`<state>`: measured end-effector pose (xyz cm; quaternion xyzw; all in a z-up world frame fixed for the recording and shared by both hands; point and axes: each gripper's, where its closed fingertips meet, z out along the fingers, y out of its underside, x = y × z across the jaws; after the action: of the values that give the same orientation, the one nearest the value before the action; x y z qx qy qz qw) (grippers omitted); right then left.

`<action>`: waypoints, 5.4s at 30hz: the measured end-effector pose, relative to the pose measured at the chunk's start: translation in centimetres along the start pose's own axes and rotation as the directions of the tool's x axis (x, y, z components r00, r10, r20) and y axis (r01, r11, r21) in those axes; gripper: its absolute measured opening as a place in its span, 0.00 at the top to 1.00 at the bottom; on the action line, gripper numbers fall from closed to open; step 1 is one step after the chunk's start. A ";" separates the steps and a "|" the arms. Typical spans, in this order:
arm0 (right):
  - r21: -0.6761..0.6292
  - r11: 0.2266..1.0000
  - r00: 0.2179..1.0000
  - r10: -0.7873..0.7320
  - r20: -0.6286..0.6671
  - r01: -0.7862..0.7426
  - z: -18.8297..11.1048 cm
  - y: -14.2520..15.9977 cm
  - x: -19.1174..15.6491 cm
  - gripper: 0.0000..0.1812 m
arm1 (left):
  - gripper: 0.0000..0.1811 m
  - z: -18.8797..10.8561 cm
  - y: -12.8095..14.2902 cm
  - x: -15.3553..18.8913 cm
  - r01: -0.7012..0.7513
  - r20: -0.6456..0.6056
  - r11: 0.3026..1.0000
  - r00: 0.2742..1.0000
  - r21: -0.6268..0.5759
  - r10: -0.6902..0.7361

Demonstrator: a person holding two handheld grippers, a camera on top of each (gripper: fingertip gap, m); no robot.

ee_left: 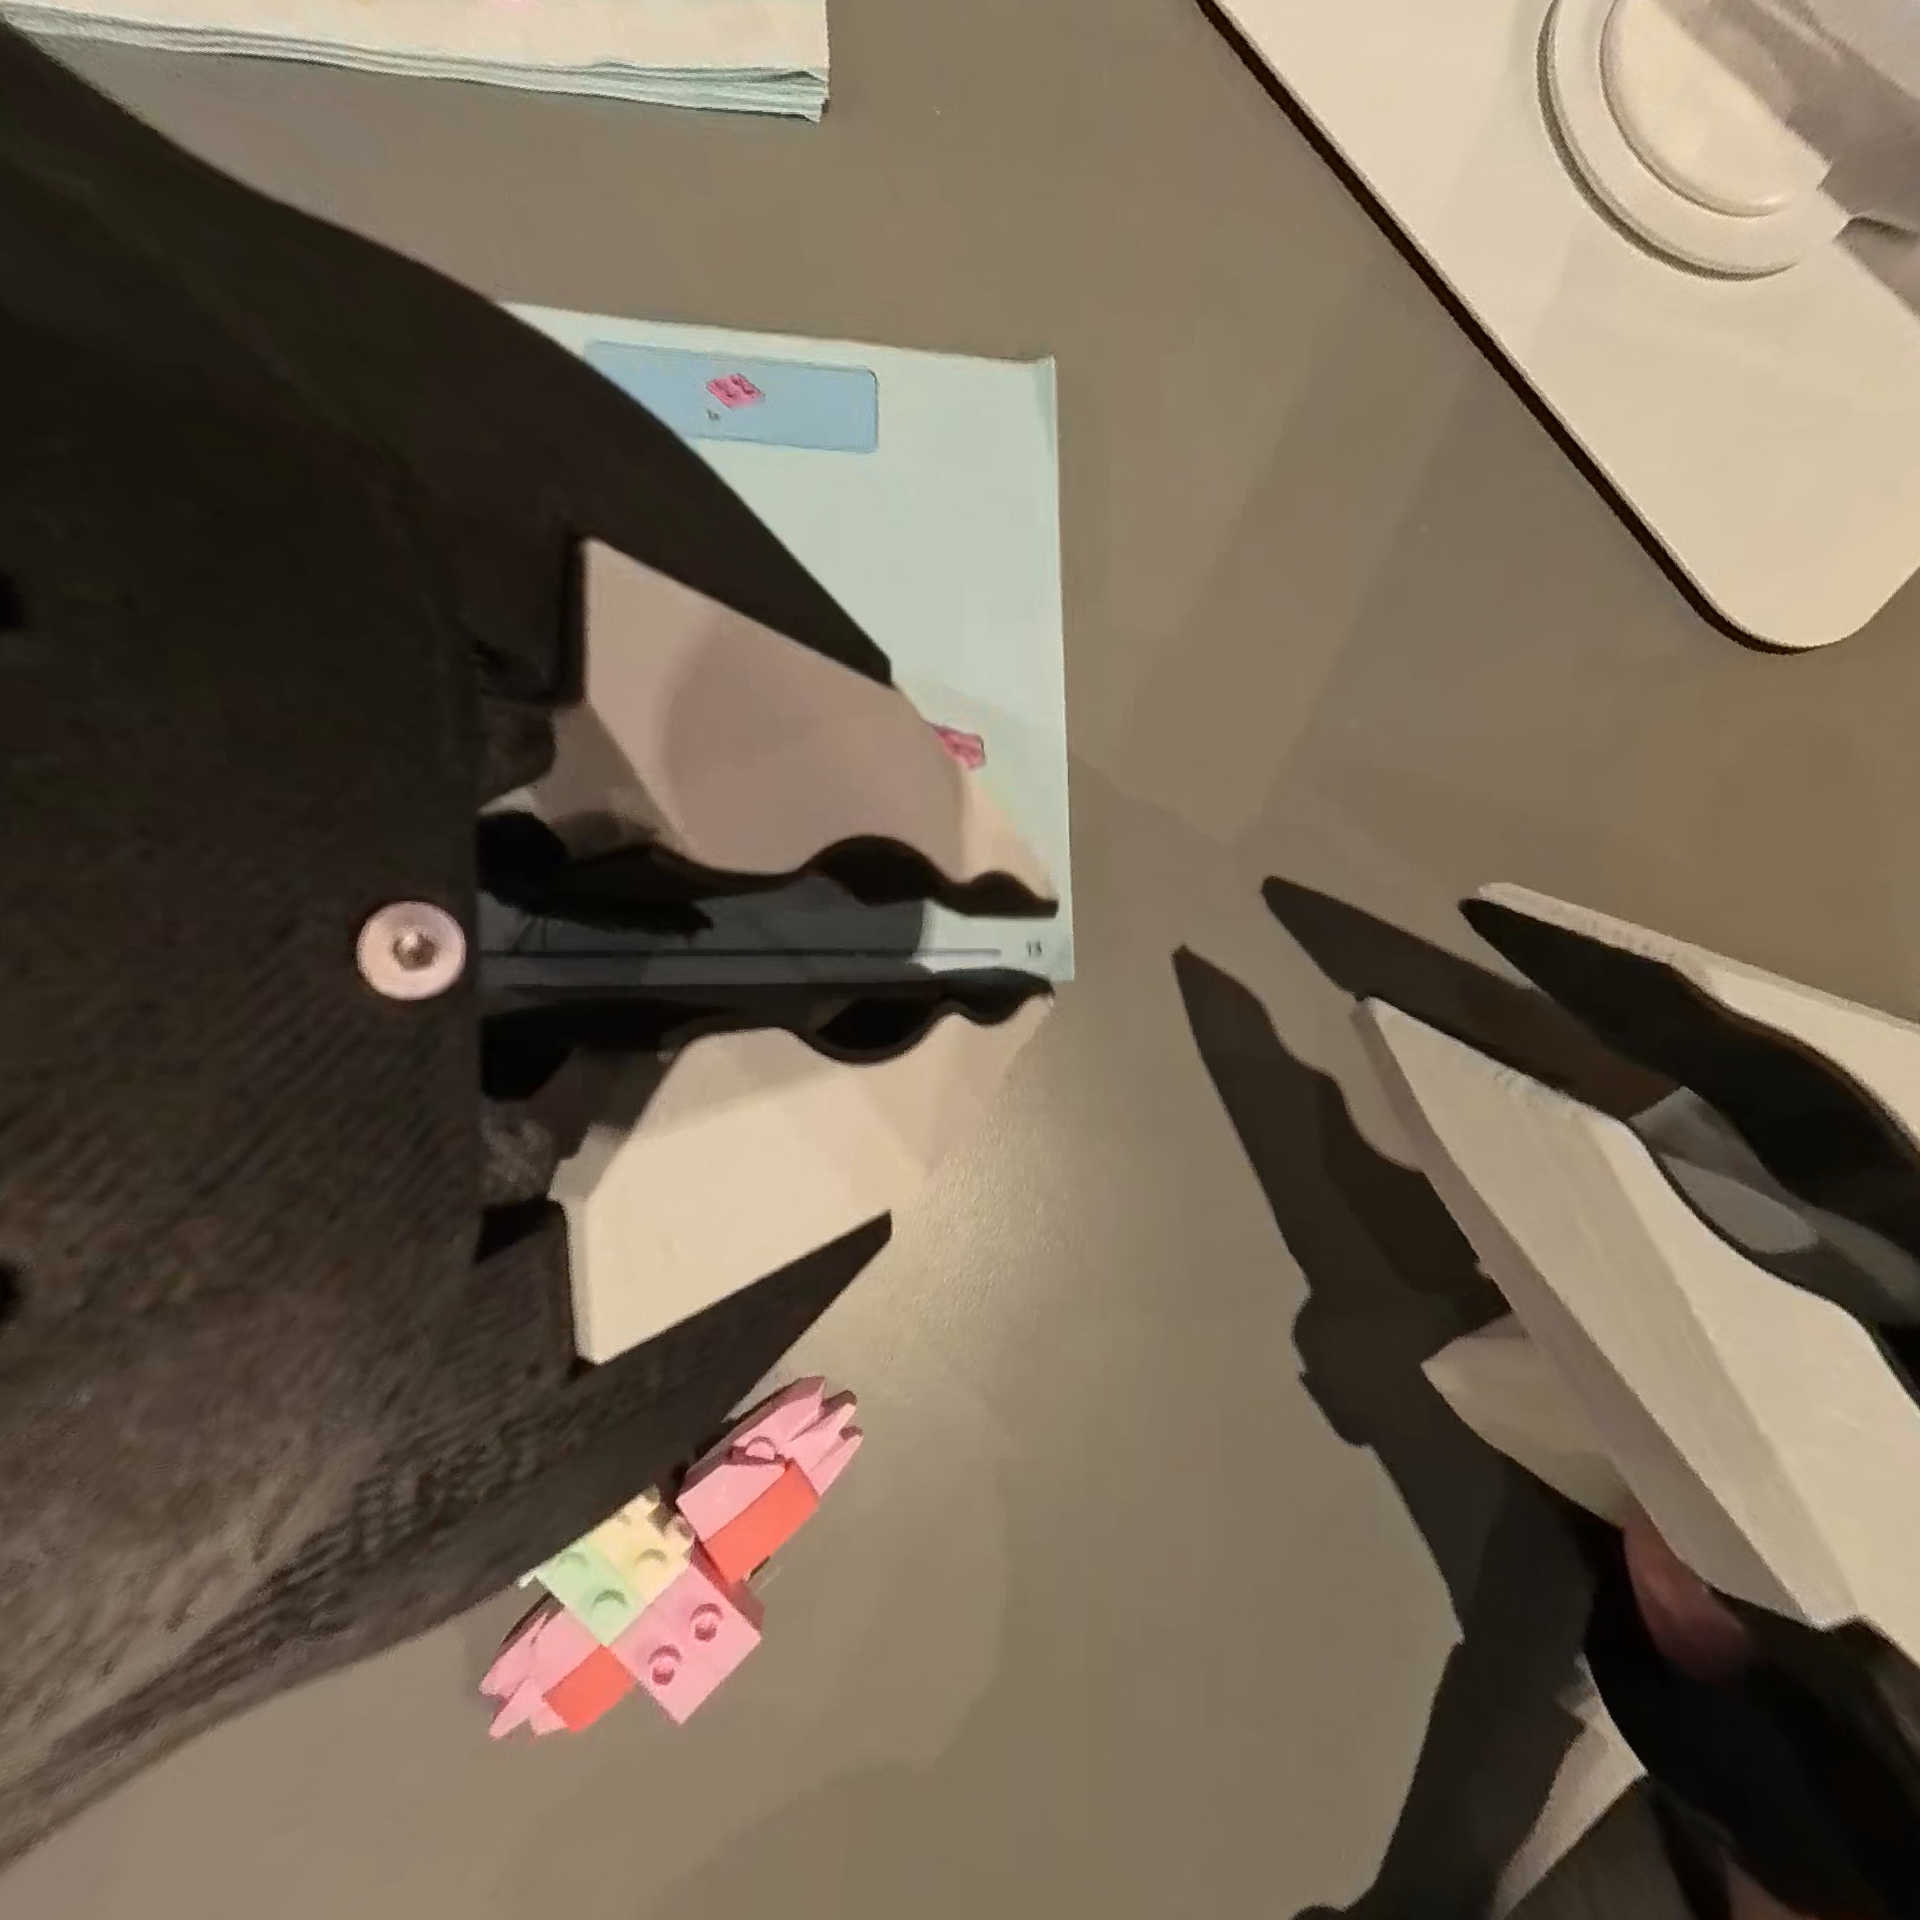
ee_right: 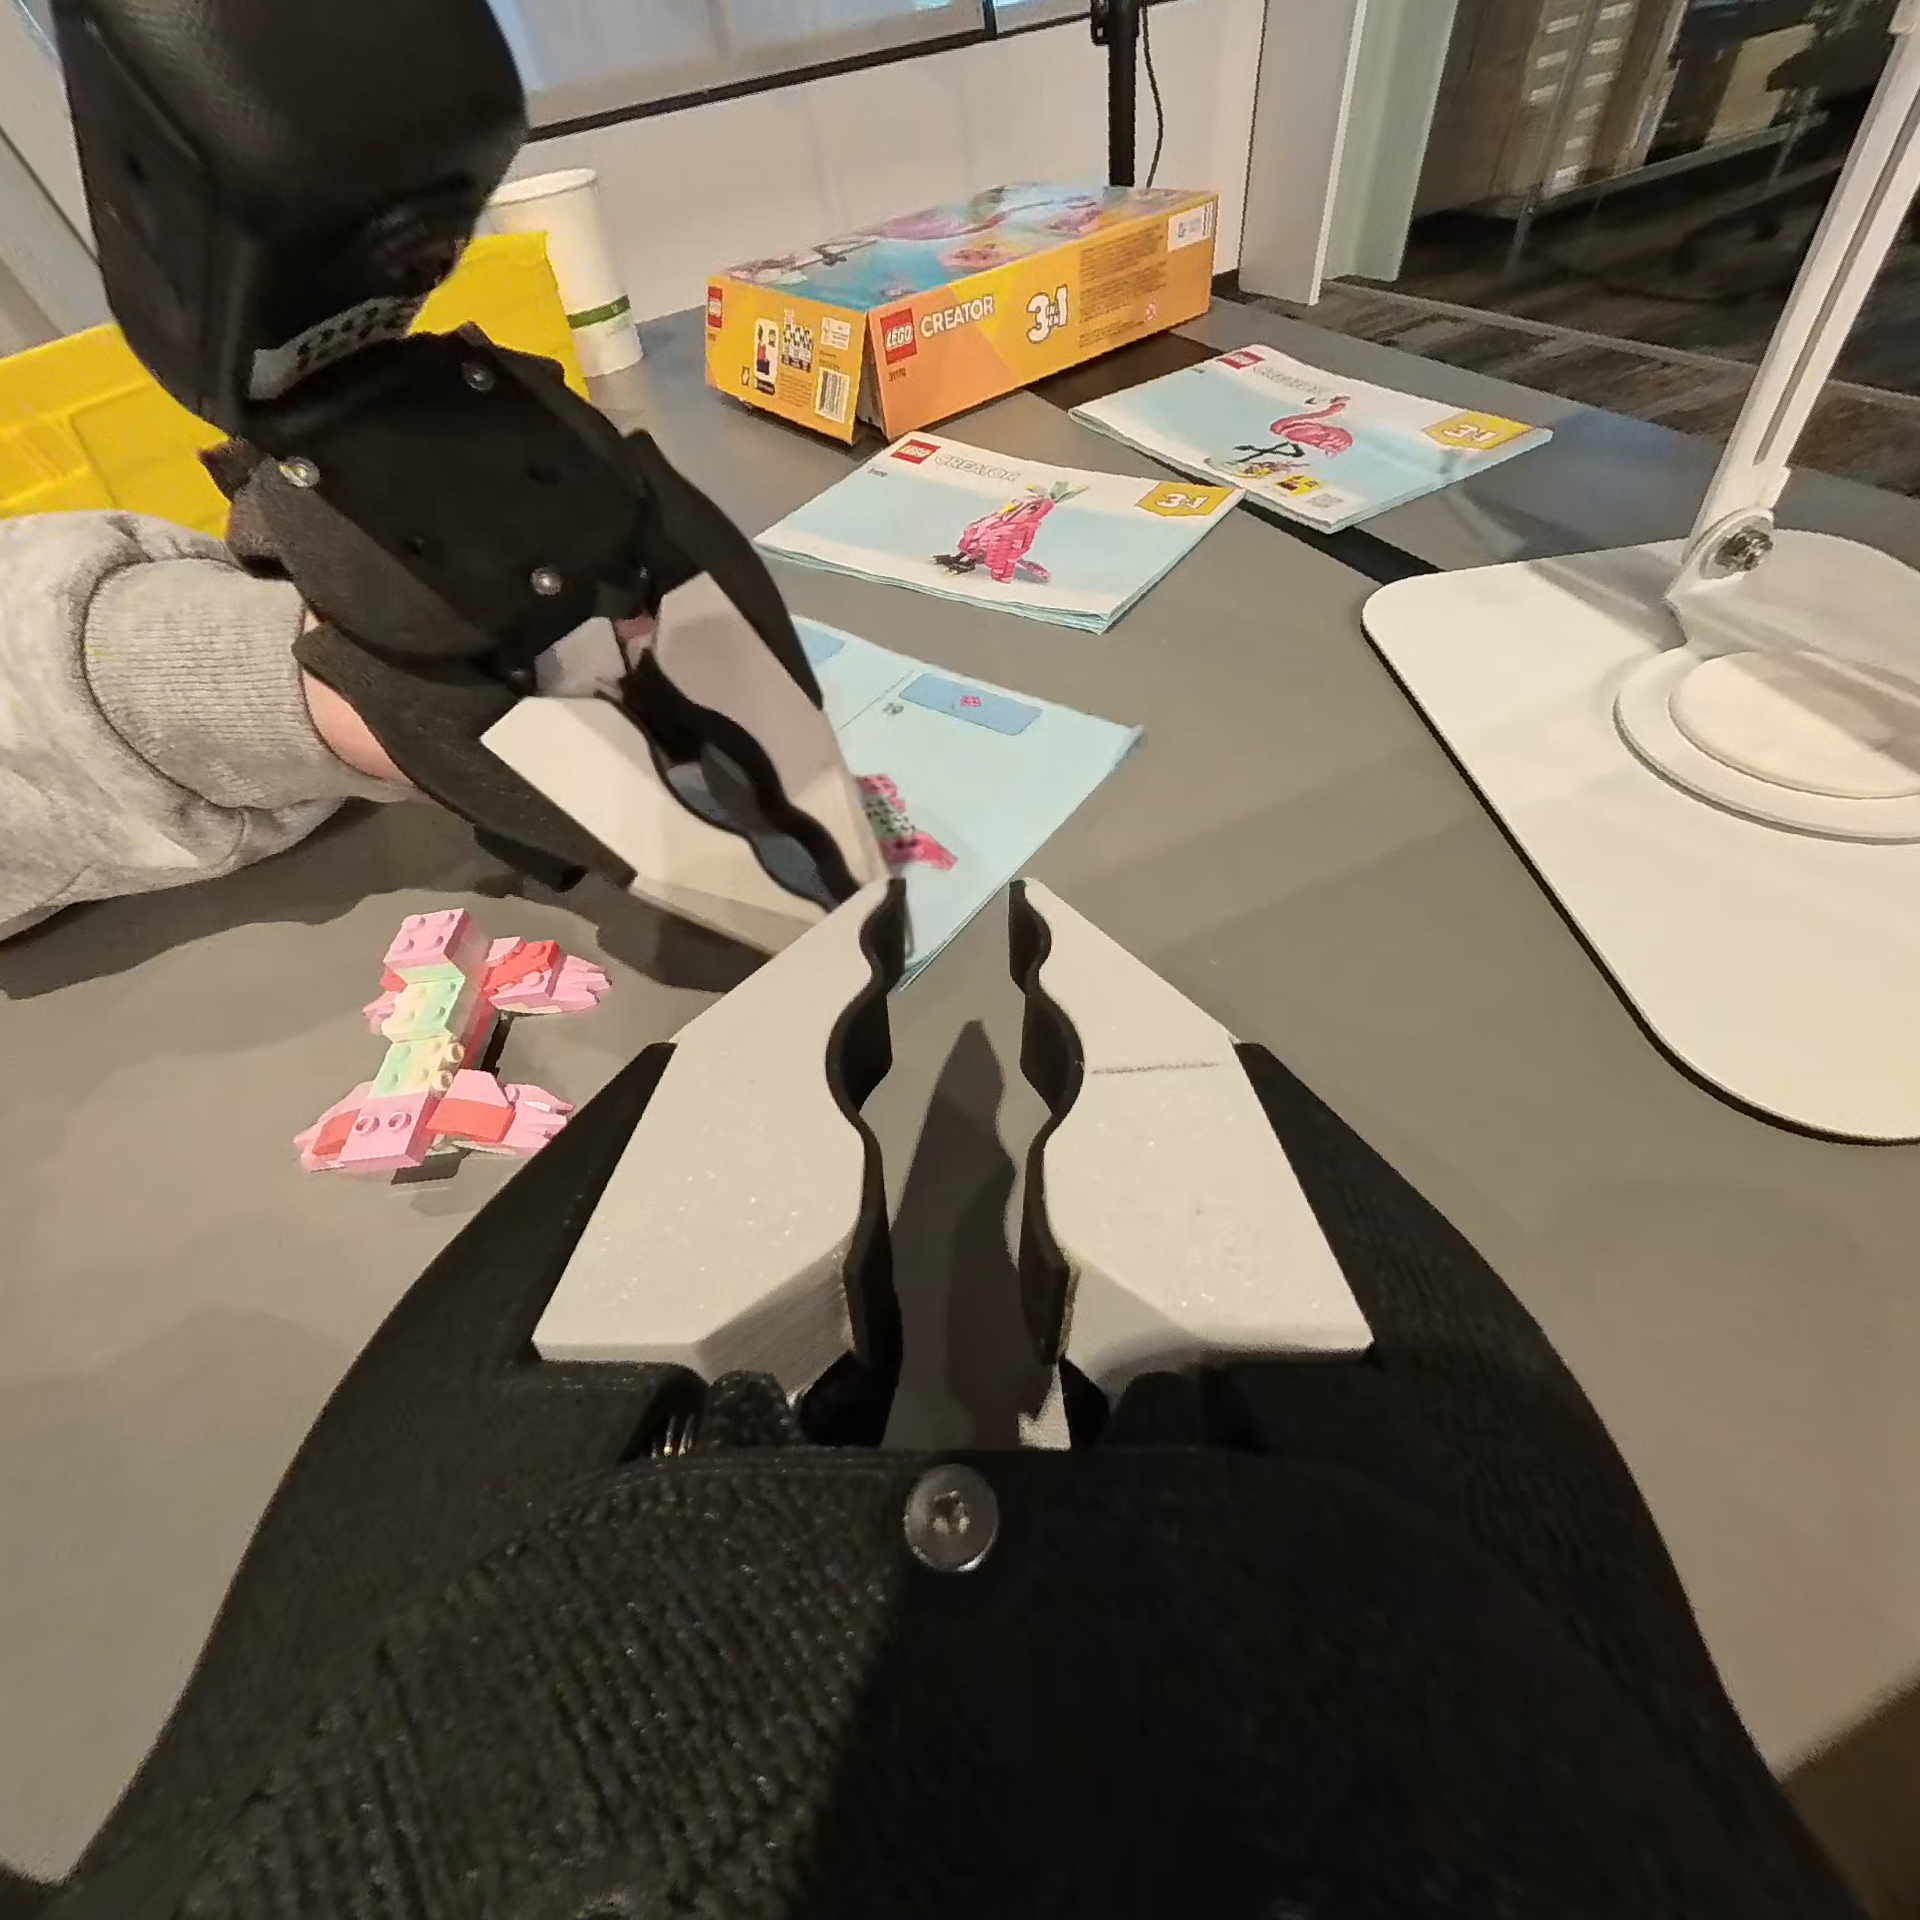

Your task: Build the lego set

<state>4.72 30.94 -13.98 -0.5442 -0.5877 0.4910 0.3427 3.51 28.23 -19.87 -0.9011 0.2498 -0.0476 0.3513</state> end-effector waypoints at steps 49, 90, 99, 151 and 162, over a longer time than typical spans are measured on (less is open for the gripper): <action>-0.271 0.916 0.939 -0.331 -0.089 0.297 8.0 1.7 -2.1 1.00 | 0.84 -6.3 -1.9 -3.2 0.502 -0.292 0.780 0.862 0.374 -0.414; -0.257 0.923 0.946 -0.315 -0.072 0.288 7.8 1.6 -2.3 1.00 | 0.90 -5.3 -1.5 -3.3 0.609 -0.426 0.733 0.775 0.303 -0.467; -0.256 0.923 0.947 -0.314 -0.070 0.287 7.9 1.6 -2.3 1.00 | 0.93 -5.0 -1.4 -3.5 0.607 -0.410 0.734 0.779 0.303 -0.475; -0.268 0.936 0.961 -0.262 -0.094 0.229 7.4 1.8 -1.5 0.97 | 1.00 -6.7 -2.1 -3.6 0.552 -0.364 0.732 0.828 0.401 -0.425; -0.086 0.973 0.938 -0.231 -0.258 0.216 6.1 -1.4 0.3 0.95 | 1.00 -7.7 -1.5 -5.0 0.578 -0.353 0.687 0.815 0.441 -0.459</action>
<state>-1.43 30.14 -14.42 -0.5443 -0.6079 0.3545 0.4566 -2.19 26.88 -12.61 -0.7909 -0.0037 -0.3091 0.5281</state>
